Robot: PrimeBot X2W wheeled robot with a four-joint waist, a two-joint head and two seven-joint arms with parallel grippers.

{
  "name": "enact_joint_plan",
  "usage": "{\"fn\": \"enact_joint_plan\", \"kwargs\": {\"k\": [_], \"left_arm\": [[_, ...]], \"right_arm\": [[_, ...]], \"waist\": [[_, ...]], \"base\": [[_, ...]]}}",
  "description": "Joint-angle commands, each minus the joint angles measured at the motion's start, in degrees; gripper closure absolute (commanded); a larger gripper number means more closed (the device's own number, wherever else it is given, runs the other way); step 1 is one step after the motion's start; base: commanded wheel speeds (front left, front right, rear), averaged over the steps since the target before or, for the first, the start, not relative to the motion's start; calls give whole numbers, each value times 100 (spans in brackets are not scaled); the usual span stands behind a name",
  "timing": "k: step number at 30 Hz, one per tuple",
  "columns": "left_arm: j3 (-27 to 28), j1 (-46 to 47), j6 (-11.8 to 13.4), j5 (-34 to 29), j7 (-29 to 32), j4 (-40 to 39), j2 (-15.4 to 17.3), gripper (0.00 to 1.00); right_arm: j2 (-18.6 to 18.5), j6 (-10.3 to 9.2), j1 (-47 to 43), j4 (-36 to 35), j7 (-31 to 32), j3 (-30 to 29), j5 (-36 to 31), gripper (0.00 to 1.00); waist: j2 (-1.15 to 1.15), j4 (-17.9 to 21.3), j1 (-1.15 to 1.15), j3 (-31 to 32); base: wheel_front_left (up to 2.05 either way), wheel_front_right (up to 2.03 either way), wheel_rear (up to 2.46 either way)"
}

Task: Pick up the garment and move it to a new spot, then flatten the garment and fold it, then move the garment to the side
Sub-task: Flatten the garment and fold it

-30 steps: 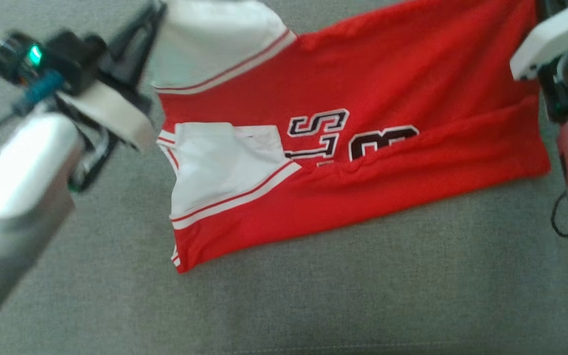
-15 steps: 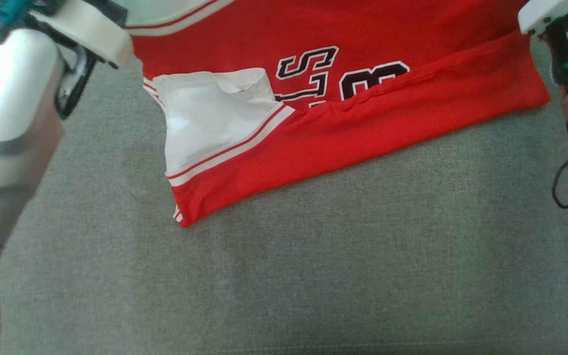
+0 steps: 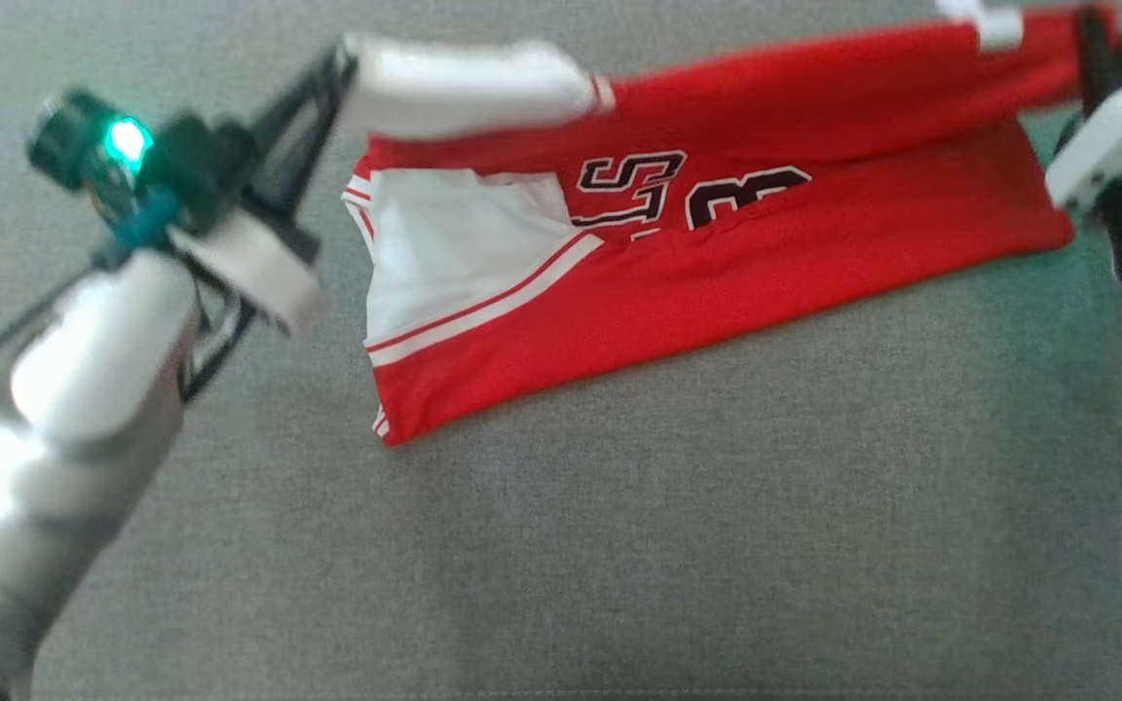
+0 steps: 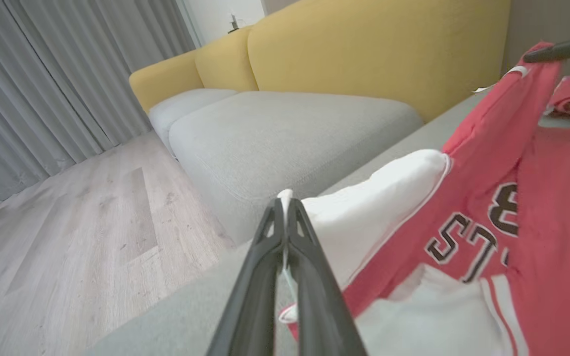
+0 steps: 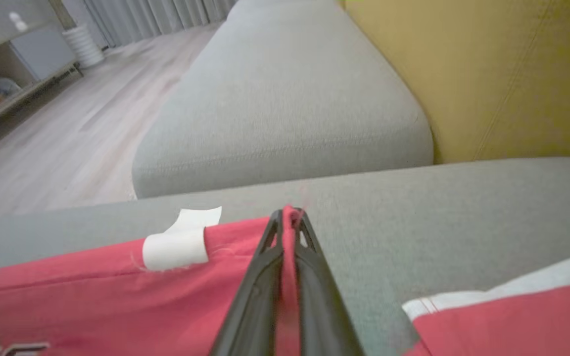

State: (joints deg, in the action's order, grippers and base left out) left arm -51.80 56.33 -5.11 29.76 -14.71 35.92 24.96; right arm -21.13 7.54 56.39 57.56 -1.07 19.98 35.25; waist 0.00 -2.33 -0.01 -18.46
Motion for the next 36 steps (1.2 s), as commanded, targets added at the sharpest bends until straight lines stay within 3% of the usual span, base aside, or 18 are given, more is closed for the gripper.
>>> {"fn": "enact_joint_plan", "kwargs": {"k": [1, 16, 32, 33, 34, 35, 36], "left_arm": [[109, 6, -22, 40, -1, -249, 337, 100], [-570, -1156, -129, 409, 1208, -1655, 912, 100], [-972, -1356, -193, 932, 2411, -2638, 1431, 100], [-997, -1363, -181, 912, 2433, -2637, 1428, 100], [-1019, -1371, -167, 892, 2440, -2624, 1412, 100], [-1027, -1375, -141, 865, 2409, -2610, 1383, 56], [-1012, -1381, -89, 846, 2346, -2586, 1342, 0]], "right_arm": [[-128, -5, -109, -134, 145, 183, 83, 100], [-846, -5, -809, -181, 1215, 1079, 556, 100], [-1197, -5, -898, -535, 1318, 2237, 525, 100], [-1201, -5, -877, -524, 1282, 2271, 518, 58], [-1189, -5, -859, -500, 1255, 2280, 537, 0], [-1164, -5, -843, -468, 1251, 2271, 586, 0], [-1147, -5, -813, -452, 1226, 2263, 622, 0]], "waist": [[0, -24, 1, 81], [0, -156, 1, 283], [0, -35, 1, 463], [0, -31, 1, 459], [0, -26, 1, 456], [0, -22, 1, 454], [0, -17, 1, 456]], "base": [[0, 0, 0], [0, 0, 0], [0, 0, 0], [0, 0, 0], [0, 0, 0], [0, 0, 0], [0, 0, 0]]}}
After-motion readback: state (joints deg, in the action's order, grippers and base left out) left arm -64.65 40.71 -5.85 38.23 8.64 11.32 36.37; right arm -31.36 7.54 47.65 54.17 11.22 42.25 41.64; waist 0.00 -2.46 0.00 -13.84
